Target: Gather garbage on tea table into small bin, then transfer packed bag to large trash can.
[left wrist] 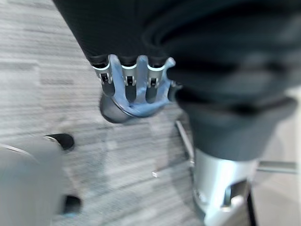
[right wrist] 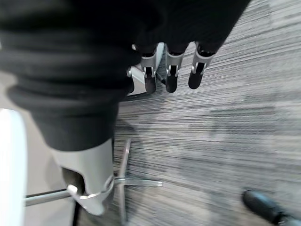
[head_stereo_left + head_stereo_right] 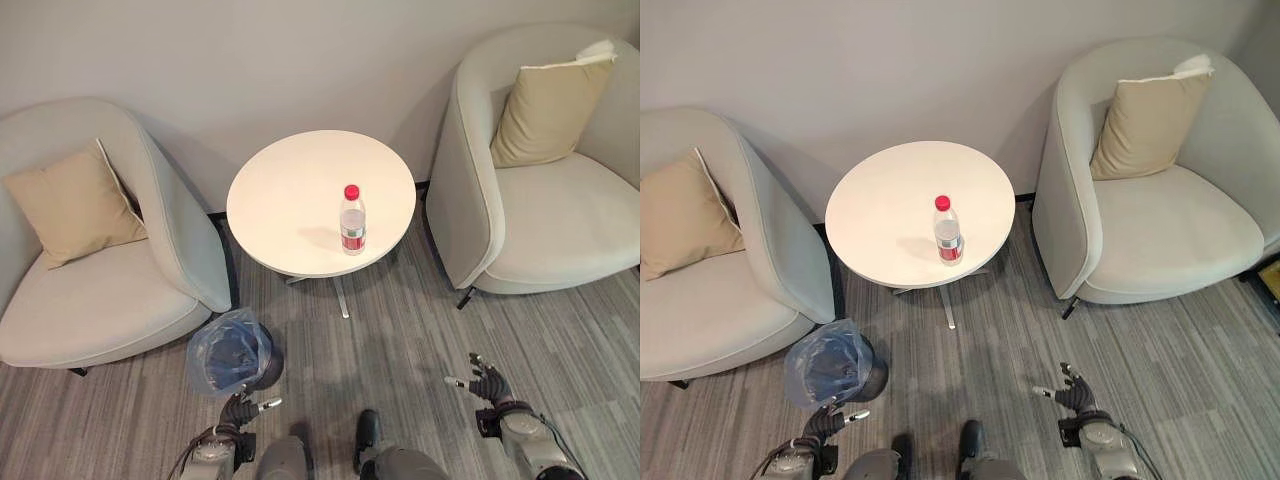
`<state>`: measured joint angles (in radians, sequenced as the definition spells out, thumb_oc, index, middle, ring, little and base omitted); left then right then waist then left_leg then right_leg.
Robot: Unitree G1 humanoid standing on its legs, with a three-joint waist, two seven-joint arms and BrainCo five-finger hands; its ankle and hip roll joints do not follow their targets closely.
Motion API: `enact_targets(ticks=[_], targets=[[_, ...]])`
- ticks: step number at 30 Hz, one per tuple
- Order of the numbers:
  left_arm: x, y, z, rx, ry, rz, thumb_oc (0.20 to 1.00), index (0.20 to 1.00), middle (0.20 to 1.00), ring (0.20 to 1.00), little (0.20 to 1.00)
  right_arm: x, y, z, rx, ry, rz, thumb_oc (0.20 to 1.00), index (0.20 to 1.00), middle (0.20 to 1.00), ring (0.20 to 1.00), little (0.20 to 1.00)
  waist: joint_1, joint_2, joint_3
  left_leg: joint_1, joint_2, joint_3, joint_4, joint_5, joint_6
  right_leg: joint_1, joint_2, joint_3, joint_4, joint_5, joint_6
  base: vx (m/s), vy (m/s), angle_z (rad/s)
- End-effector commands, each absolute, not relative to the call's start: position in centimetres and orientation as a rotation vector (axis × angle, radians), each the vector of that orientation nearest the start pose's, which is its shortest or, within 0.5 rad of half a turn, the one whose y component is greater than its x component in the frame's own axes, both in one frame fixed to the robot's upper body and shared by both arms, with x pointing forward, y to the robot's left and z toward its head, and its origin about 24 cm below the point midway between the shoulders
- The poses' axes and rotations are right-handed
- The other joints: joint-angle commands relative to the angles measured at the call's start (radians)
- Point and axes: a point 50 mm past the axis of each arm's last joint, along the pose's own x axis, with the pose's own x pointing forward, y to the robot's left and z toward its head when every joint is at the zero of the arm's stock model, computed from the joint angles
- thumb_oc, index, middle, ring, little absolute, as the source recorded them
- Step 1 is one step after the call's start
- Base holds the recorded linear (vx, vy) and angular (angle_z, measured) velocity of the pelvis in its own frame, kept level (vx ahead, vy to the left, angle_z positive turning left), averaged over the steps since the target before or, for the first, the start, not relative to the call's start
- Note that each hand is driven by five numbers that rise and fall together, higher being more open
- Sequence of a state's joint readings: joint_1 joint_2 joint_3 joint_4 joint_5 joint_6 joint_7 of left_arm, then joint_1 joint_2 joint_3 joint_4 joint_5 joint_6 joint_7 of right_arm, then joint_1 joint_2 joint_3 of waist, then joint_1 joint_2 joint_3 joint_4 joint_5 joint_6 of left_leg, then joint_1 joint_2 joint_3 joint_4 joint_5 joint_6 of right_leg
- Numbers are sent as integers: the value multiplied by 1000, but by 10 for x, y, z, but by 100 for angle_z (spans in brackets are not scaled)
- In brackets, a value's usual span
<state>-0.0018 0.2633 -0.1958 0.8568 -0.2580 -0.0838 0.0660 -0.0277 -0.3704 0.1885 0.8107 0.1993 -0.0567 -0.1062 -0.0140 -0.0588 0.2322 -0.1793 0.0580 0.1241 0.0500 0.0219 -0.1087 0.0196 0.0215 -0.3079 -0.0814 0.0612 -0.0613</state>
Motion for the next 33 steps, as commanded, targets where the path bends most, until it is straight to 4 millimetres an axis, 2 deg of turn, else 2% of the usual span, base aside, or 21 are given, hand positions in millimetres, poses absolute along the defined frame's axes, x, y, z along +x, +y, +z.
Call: enact_targets(ticks=[1, 2, 5, 6, 7, 9, 10, 12, 14, 16, 17, 19, 23, 28, 33], targets=[[168, 228, -117, 168, 778, 98, 1000, 1000, 1000, 1000, 1000, 192, -258, -89, -279, 668, -165, 1000, 1000, 1000, 1000, 1000, 14, 38, -10, -14, 0, 12, 63, 13, 25, 21, -76, 98, 95, -176, 107, 282, 75, -2], [166, 228, -118, 168, 782, 103, 1000, 1000, 1000, 1000, 1000, 191, -257, -91, -276, 674, -166, 1000, 1000, 1000, 1000, 1000, 23, 39, -4, -38, 4, 15, 52, 36, 19, 46, -71, 108, 103, -189, 109, 297, 123, 1], [159, 231, -120, 170, 804, 110, 1000, 1000, 1000, 1000, 1000, 188, -253, -94, -274, 685, -154, 1000, 1000, 1000, 1000, 1000, 26, 37, -23, -6, -3, 23, 47, 16, 38, 85, -76, 124, 108, -206, 123, 331, 203, -21], [158, 234, -120, 182, 809, 114, 1000, 1000, 1000, 1000, 1000, 187, -248, -96, -272, 691, -144, 1000, 1000, 1000, 1000, 1000, 31, 24, -43, 13, -15, 45, 56, -11, 57, 101, -109, 135, 114, -208, 143, 375, 292, -48], [158, 235, -120, 183, 808, 117, 1000, 1000, 1000, 1000, 1000, 188, -247, -96, -269, 694, -139, 1000, 1000, 1000, 1000, 1000, 33, 21, -49, 20, -20, 53, 55, -22, 64, 100, -118, 140, 116, -206, 150, 396, 359, -60], [164, 245, -114, 196, 783, 141, 1000, 1000, 1000, 1000, 1000, 193, -240, -94, -262, 677, -119, 1000, 1000, 1000, 1000, 1000, 38, 10, -63, 43, -39, 69, 54, -62, 94, 71, -148, 156, 188, -200, 181, 212, 238, -48], [164, 245, -114, 196, 783, 141, 1000, 1000, 1000, 1000, 1000, 193, -240, -94, -262, 677, -119, 1000, 1000, 1000, 1000, 1000, 39, 10, -64, 42, -39, 69, 55, -62, 94, 69, -148, 157, 190, -201, 181, 131, 174, -30], [167, 253, -109, 211, 765, 164, 1000, 1000, 1000, 1000, 1000, 199, -237, -89, -268, 639, -104, 1000, 1000, 1000, 1000, 1000, 30, 22, -57, 68, -49, 62, 43, -81, 115, -1, -149, 183, 297, -187, 197, 102, 131, -6], [166, 255, -109, 216, 765, 171, 1000, 1000, 1000, 1000, 1000, 203, -236, -84, -291, 614, -90, 1000, 1000, 1000, 1000, 1000, 23, 31, -53, 93, -55, 50, 24, -85, 122, -52, -137, 203, 322, -174, 191, 109, 63, 25], [165, 256, -110, 214, 767, 179, 1000, 1000, 1000, 1000, 1000, 210, -237, -75, -342, 565, -68, 1000, 1000, 1000, 1000, 1000, 9, 43, -43, 121, -61, 35, -3, -82, 122, -107, -119, 215, 283, -152, 183, 116, -26, 61], [165, 256, -109, 217, 760, 179, 1000, 1000, 1000, 1000, 1000, 217, -236, -63, -400, 497, -41, 1000, 1000, 1000, 1000, 1000, -4, 35, -21, 133, -70, 9, 14, -89, 119, -114, -107, 247, 235, -136, 182, 82, -91, 53], [162, 254, -111, 218, 766, 175, 1000, 1000, 1000, 1000, 1000, 220, -238, -56, -455, 461, -25, 1000, 1000, 1000, 1000, 1000, -2, 29, -23, 136, -73, 4, 19, -92, 116, -92, -107, 250, 203, -134, 176, 65, -118, 51], [150, 253, -117, 218, 806, 163, 1000, 1000, 1000, 1000, 1000, 233, -242, -28, -635, 338, 47, 1000, 1000, 1000, 1000, 1000, 7, 29, -53, 159, -65, 0, -9, -84, 99, -24, -101, 225, 122, -128, 164, 72, -107, 13], [141, 249, -121, 233, 825, 131, 1000, 1000, 1000, 1000, 1000, 248, -233, 10, -822, 157, 164, 1000, 1000, 1000, 1000, 1000, 17, 36, -69, 193, -57, -18, -51, -64, 82, 38, -93, 193, 69, -136, 158, 62, -56, 13], [135, 247, -125, 234, 850, 123, 1000, 1000, 1000, 1000, 1000, 254, -224, 15, -853, 120, 215, 1000, 1000, 1000, 1000, 1000, 25, 39, -77, 214, -58, -25, -73, -59, 78, 62, -91, 177, 53, -140, 156, 51, -5, 13]])
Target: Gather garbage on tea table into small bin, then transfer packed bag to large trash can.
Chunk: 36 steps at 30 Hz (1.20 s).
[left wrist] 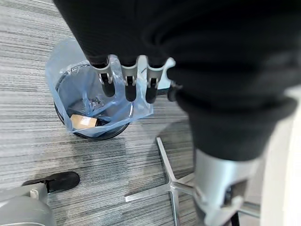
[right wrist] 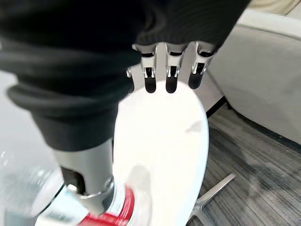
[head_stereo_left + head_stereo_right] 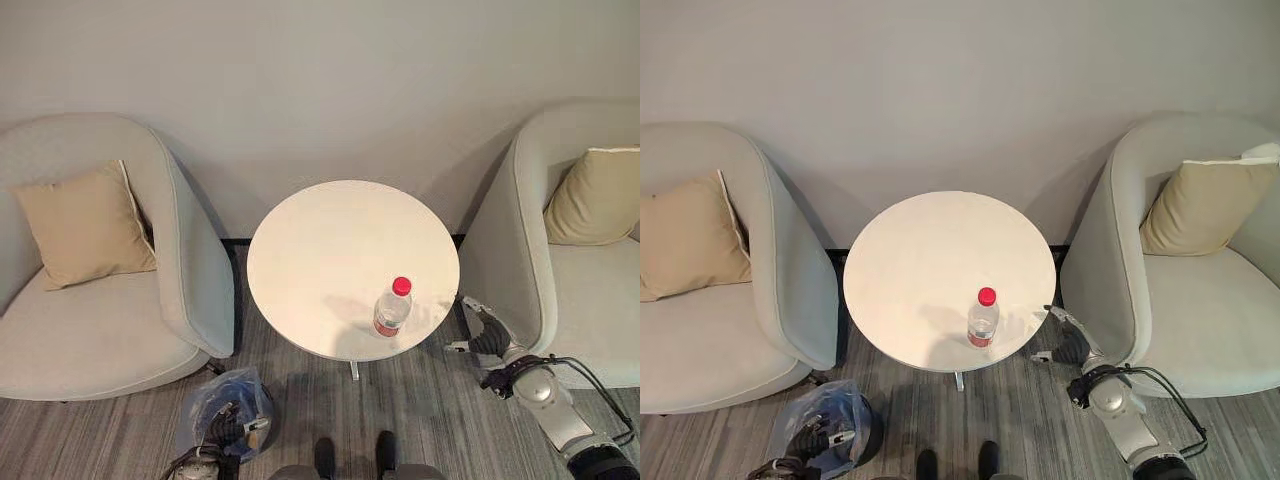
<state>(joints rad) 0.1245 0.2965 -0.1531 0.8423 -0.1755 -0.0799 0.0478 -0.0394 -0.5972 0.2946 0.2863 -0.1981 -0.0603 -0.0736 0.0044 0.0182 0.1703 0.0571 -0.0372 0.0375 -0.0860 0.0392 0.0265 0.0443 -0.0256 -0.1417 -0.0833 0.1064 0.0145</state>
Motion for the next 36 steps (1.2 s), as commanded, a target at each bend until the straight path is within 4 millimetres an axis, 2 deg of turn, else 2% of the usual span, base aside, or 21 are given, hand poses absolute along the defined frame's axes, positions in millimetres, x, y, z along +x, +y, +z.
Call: enact_targets(ticks=[1, 2, 5, 8, 13, 14, 15, 17, 20, 23, 28, 33, 36], targets=[[131, 246, -127, 236, 866, 121, 1000, 1000, 1000, 1000, 1000, 261, -213, 20, -848, 82, 245, 1000, 1000, 1000, 1000, 1000, 16, -36, -19, -13, 37, 57, 50, -73, -59, 48, -44, 4, 48, -187, 80, 95, 21, 28], [128, 246, -128, 235, 876, 120, 1000, 1000, 1000, 1000, 1000, 267, -203, 23, -845, 59, 266, 1000, 1000, 1000, 1000, 1000, 27, -33, -21, -7, 35, 52, 40, -71, -59, 53, -45, -2, 44, -189, 81, 106, 24, 2], [124, 246, -130, 237, 892, 122, 1000, 1000, 1000, 1000, 1000, 272, -196, 23, -837, 50, 277, 1000, 1000, 1000, 1000, 1000, 37, -31, -23, -2, 34, 45, 29, -68, -59, 58, -46, -13, 43, -193, 81, 66, 22, 17], [120, 248, -131, 238, 902, 128, 1000, 1000, 1000, 1000, 1000, 275, -192, 19, -805, 67, 258, 1000, 1000, 1000, 1000, 1000, 49, -27, -22, -2, 29, 33, 23, -66, -59, 62, -49, -25, 40, -195, 82, 56, 24, 26], [118, 249, -130, 228, 902, 130, 1000, 1000, 1000, 1000, 1000, 293, -182, 18, -722, 85, 202, 1000, 1000, 1000, 1000, 1000, 88, -14, -9, -23, 20, 8, 23, -59, -57, 50, -54, -49, 36, -192, 82, 21, 23, 25], [118, 249, -130, 223, 900, 131, 1000, 1000, 1000, 1000, 1000, 297, -181, 19, -697, 92, 185, 250, 250, 250, 250, 250, 97, -11, -4, -31, 18, 3, 25, -58, -57, 46, -54, -54, 35, -192, 81, -8, 11, 18], [119, 248, -130, 220, 899, 133, 1000, 1000, 1000, 1000, 1000, 298, -181, 19, -688, 94, 178, 200, 200, 200, 200, 200, 99, -10, -1, -35, 18, 1, 26, -58, -57, 45, -54, -55, 35, -192, 81, 0, 10, 19], [119, 249, -130, 214, 900, 142, 1000, 1000, 1000, 1000, 1000, 301, -183, 25, -639, 74, 149, 200, 200, 200, 200, 200, 104, -8, 0, -36, 17, -6, 24, -57, -58, 50, -54, -60, 28, -193, 80, 13, 2, 17], [117, 252, -130, 212, 903, 159, 1000, 1000, 1000, 1000, 1000, 294, -186, 34, -598, 29, 134, 200, 200, 200, 200, 200, 96, -12, -9, -22, 20, -7, 20, -59, -60, 64, -53, -64, 28, -198, 79, -3, -32, 12], [117, 250, -130, 199, 903, 167, 1000, 1000, 1000, 1000, 1000, 280, -184, 51, -531, -64, 158, 200, 200, 200, 200, 200, 77, -14, -20, -9, 29, -5, 30, -64, -64, 75, -47, -60, 39, -209, 71, -57, -76, 6], [119, 245, -131, 180, 903, 165, 1000, 1000, 1000, 1000, 1000, 268, -177, 60, -448, -121, 186, 200, 200, 200, 200, 200, 63, -8, -21, -21, 38, -18, 47, -50, -77, 76, -39, -74, 54, -225, 57, -98, -71, -2], [121, 240, -131, 149, 895, 168, 1000, 1000, 1000, 1000, 1000, 260, -174, 69, -424, -179, 197, 200, 200, 200, 200, 200, 76, 2, 2, -93, 44, -57, 100, -22, -105, 66, -26, -114, 54, -239, 37, -153, -67, 18], [121, 236, -132, 149, 893, 151, 1000, 1000, 1000, 1000, 1000, 260, -177, 73, -426, -201, 172, 200, 200, 200, 200, 200, 89, 2, 20, -151, 38, -64, 148, -12, -120, 66, -32, -163, 48, -240, 29, -100, -30, 59]])
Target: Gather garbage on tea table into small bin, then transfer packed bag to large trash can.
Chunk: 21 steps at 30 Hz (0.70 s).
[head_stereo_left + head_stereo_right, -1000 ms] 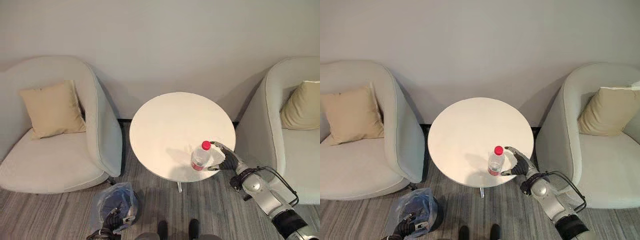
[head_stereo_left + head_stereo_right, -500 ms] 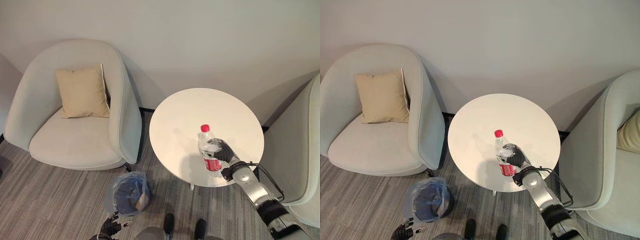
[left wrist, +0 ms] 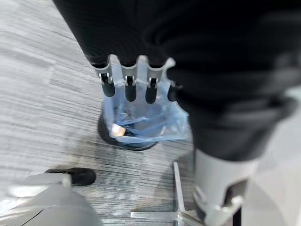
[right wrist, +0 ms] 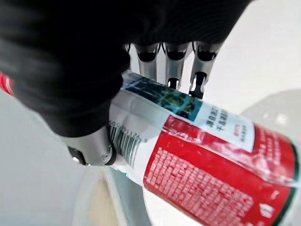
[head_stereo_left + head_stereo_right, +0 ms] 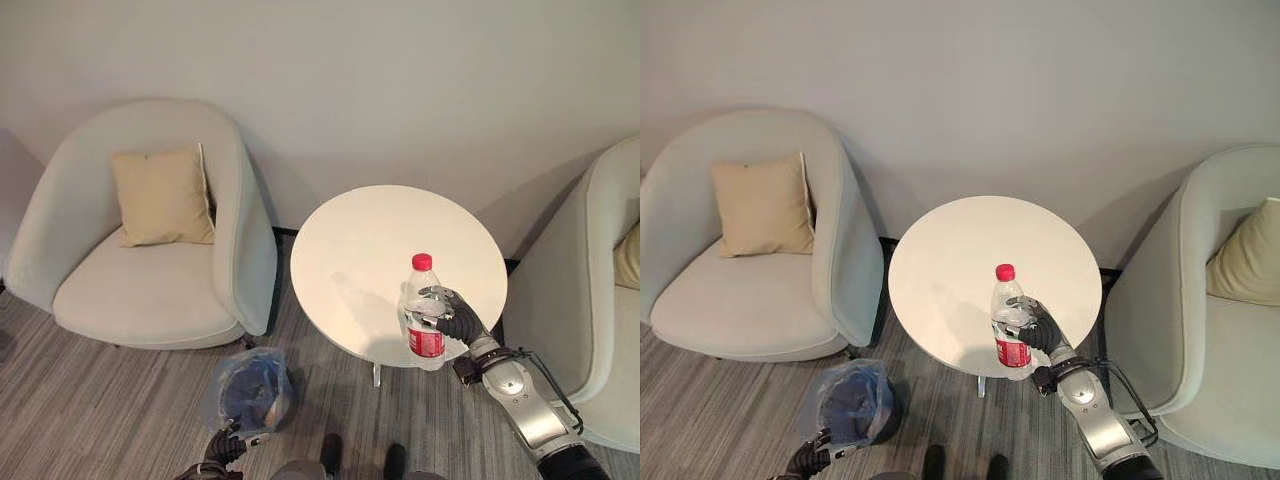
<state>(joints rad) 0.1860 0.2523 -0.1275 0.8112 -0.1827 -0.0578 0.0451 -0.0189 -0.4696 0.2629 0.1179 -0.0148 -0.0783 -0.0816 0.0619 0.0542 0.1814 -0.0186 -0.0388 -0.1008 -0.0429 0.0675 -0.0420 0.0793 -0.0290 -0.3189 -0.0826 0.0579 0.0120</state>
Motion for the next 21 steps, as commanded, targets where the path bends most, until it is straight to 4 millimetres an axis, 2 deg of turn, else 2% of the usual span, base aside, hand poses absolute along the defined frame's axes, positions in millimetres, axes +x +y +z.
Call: enact_targets(ticks=[1, 2, 3, 4, 5, 8, 13, 17, 18, 21], targets=[[121, 235, -132, 150, 891, 146, 1000, 1000, 1000, 1000, 1000, 260, -179, 74, -432, -206, 163, 200, 200, 200, 200, 200, 33, -35, 15, -94, 41, 84, 124, -40, -50, 30, -34, -5, 48, -191, 31, -144, -7, 84], [122, 232, -131, 149, 882, 138, 1000, 1000, 1000, 1000, 1000, 260, -183, 75, -449, -209, 141, 200, 200, 200, 200, 200, 30, -37, 26, -113, 56, 142, 152, -43, -38, 30, -46, -39, 51, -193, 29, -154, 36, 125], [124, 229, -131, 148, 872, 127, 1000, 1000, 1000, 1000, 1000, 262, -187, 77, -476, -216, 113, 200, 200, 200, 200, 200, 19, -37, 27, -122, 85, 234, 163, -47, -22, 28, -56, -73, 49, -192, 31, -112, 43, 134], [124, 229, -131, 148, 872, 127, 1000, 1000, 1000, 1000, 1000, 262, -187, 77, -476, -216, 113, 200, 200, 200, 200, 200, 20, -37, 27, -123, 85, 234, 164, -47, -22, 27, -56, -72, 49, -191, 31, 4, 50, 137], [128, 227, -129, 157, 856, 117, 1000, 1000, 1000, 1000, 1000, 265, -191, 81, -498, -227, 87, 200, 200, 200, 200, 200, 6, -41, 22, -113, 110, 321, 181, -74, -26, 37, -65, -97, 43, -204, 37, 40, 41, 91], [135, 226, -126, 167, 834, 105, 1000, 1000, 1000, 1000, 1000, 272, -194, 89, -522, -248, 55, 200, 200, 200, 200, 200, -3, -35, 13, -92, 136, 420, 169, -83, -24, 42, -81, -155, 41, -197, 43, 53, 113, 87], [132, 225, -129, 182, 853, 99, 1000, 1000, 1000, 1000, 1000, 275, -191, 88, -522, -243, 58, 200, 200, 200, 200, 200, 0, -32, 2, -64, 124, 420, 148, -99, -17, 66, -98, -175, 44, -191, 59, 118, 152, 47], [131, 230, -128, 190, 860, 108, 1000, 1000, 1000, 1000, 1000, 278, -179, 85, -504, -234, 101, 200, 200, 200, 200, 200, 17, -33, 1, -34, 82, 395, 130, -136, 29, 26, -158, -152, 198, -211, 78, 146, 267, 20], [137, 235, -124, 205, 841, 120, 1000, 1000, 1000, 1000, 1000, 278, -175, 86, -496, -246, 115, 200, 200, 200, 200, 200, 14, -31, 14, -33, 69, 379, 132, -147, 45, -32, -179, -108, 291, -215, 91, 88, 202, -10], [148, 236, -117, 206, 792, 124, 1000, 1000, 1000, 1000, 1000, 277, -170, 89, -507, -264, 145, 200, 200, 200, 200, 200, -15, -26, 35, -31, 48, 349, 114, -134, 67, -150, -124, 45, 338, -192, 86, -4, 117, 8]])
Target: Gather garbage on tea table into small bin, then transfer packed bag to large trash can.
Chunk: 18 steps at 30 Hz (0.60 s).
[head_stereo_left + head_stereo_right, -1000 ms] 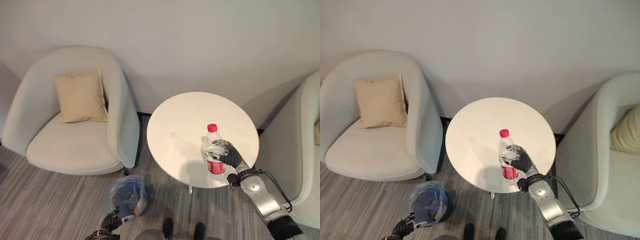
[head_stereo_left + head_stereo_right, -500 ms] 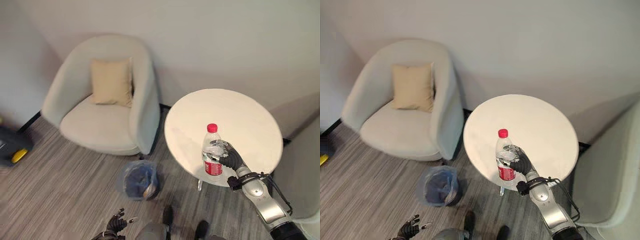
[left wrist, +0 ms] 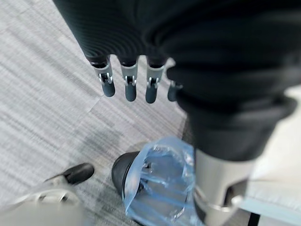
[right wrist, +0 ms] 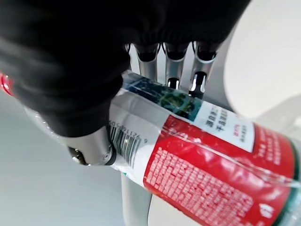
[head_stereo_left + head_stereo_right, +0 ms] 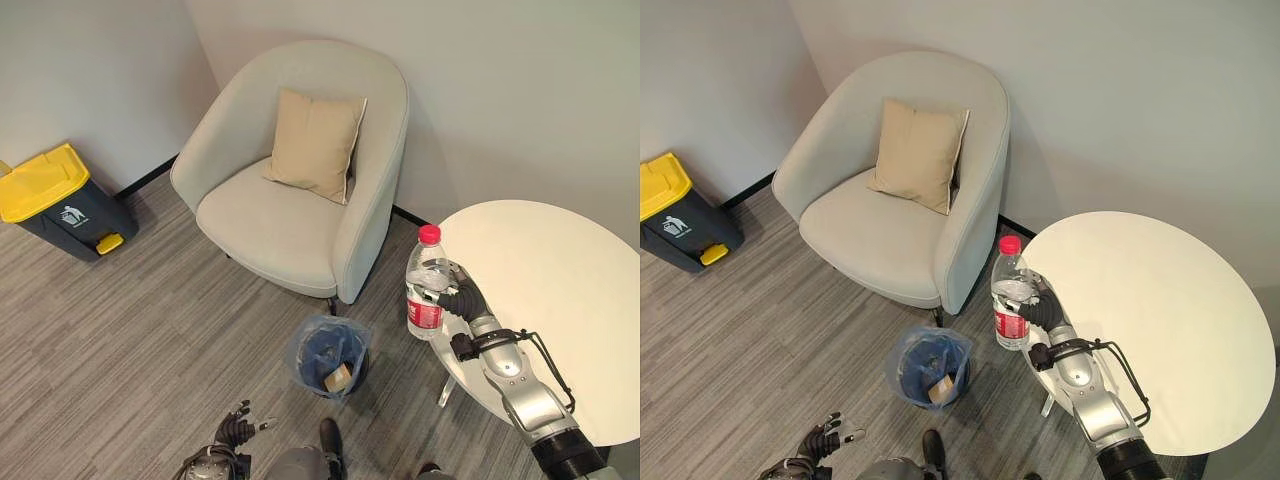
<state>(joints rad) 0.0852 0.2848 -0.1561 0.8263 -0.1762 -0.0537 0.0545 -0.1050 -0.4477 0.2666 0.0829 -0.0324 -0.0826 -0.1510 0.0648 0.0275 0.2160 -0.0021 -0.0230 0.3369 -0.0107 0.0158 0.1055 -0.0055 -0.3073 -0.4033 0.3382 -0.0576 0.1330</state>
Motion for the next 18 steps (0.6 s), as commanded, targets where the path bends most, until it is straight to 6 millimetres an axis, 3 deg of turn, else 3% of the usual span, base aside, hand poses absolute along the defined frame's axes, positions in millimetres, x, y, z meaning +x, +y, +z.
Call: enact_targets(ticks=[1, 3, 4, 5, 9, 11, 12, 13, 14, 15, 16, 18], targets=[[148, 237, -118, 207, 793, 123, 1000, 1000, 1000, 1000, 1000, 277, -169, 89, -509, -262, 149, 200, 200, 200, 200, 200, -20, 0, 1, -43, 28, -94, 76, -83, -80, -70, 163, 150, -107, -71, -34, 83, 30, 27], [147, 236, -118, 212, 797, 117, 1000, 1000, 1000, 1000, 1000, 277, -168, 88, -514, -260, 159, 200, 200, 200, 200, 200, -25, 0, 5, -34, 21, -111, 67, -84, -76, -86, 178, 178, -128, -58, -37, 78, -9, 42], [148, 236, -118, 221, 798, 105, 1000, 1000, 1000, 1000, 1000, 273, -170, 82, -547, -235, 176, 200, 200, 200, 200, 200, -43, -10, 15, -26, -5, -174, 64, -87, -72, -126, 225, 282, -161, -37, -33, 70, -40, 48], [147, 236, -119, 222, 801, 106, 1000, 1000, 1000, 1000, 1000, 272, -171, 81, -557, -230, 181, 200, 200, 200, 200, 200, -45, -13, 15, -35, -9, -186, 73, -86, -71, -127, 227, 293, -170, -25, -30, 98, -90, 79], [129, 236, -130, 236, 886, 88, 1000, 1000, 1000, 1000, 1000, 270, -170, 70, -672, -182, 266, 200, 200, 200, 200, 200, -18, -25, 4, -52, -15, -241, 87, -80, -102, -35, 223, 216, -275, -17, -52, 59, -144, 135], [139, 237, -127, 256, 862, 92, 1000, 1000, 1000, 1000, 1000, 281, -158, 75, -699, -219, 294, 200, 200, 200, 200, 200, -3, -23, 54, -114, -12, -262, 126, -74, -114, -67, 211, 178, -253, -25, -62, -263, -97, 88], [160, 233, -117, 262, 792, 88, 1000, 1000, 1000, 1000, 1000, 295, -148, 86, -702, -267, 275, 200, 200, 200, 200, 200, 8, -9, 121, -226, -10, -278, 197, -67, -121, -173, 189, 154, -164, -33, -76, -461, -31, 55], [173, 230, -112, 250, 751, 102, 1000, 1000, 1000, 1000, 1000, 305, -143, 93, -694, -295, 246, 200, 200, 200, 200, 200, 17, 5, 146, -311, -7, -285, 252, -70, -120, -269, 172, 145, -69, -61, -88, -421, 12, 50], [183, 228, -107, 241, 717, 113, 1000, 1000, 1000, 1000, 1000, 313, -140, 101, -677, -318, 205, 200, 200, 200, 200, 200, 24, 18, 161, -393, -16, -293, 303, -71, -116, -353, 156, 137, 12, -89, -99, -142, 27, 56], [191, 224, -103, 232, 689, 114, 1000, 1000, 1000, 1000, 1000, 319, -138, 106, -667, -333, 166, 200, 200, 200, 200, 200, 28, 23, 171, -463, -19, -296, 367, -106, -119, -429, 141, 149, 99, -137, -104, -136, 70, 67], [209, 219, -93, 224, 627, 118, 1000, 1000, 1000, 1000, 1000, 330, -137, 120, -666, -373, 101, 200, 200, 200, 200, 200, 30, 35, 195, -592, -16, -290, 439, -109, -113, -567, 118, 158, 197, -155, -111, -98, 61, 55], [226, 215, -82, 222, 569, 115, 1000, 1000, 1000, 1000, 1000, 339, -135, 133, -666, -408, 55, 200, 200, 200, 200, 200, 33, 38, 205, -711, -16, -290, 508, -116, -107, -691, 101, 177, 286, -176, -120, -138, 63, 14]])
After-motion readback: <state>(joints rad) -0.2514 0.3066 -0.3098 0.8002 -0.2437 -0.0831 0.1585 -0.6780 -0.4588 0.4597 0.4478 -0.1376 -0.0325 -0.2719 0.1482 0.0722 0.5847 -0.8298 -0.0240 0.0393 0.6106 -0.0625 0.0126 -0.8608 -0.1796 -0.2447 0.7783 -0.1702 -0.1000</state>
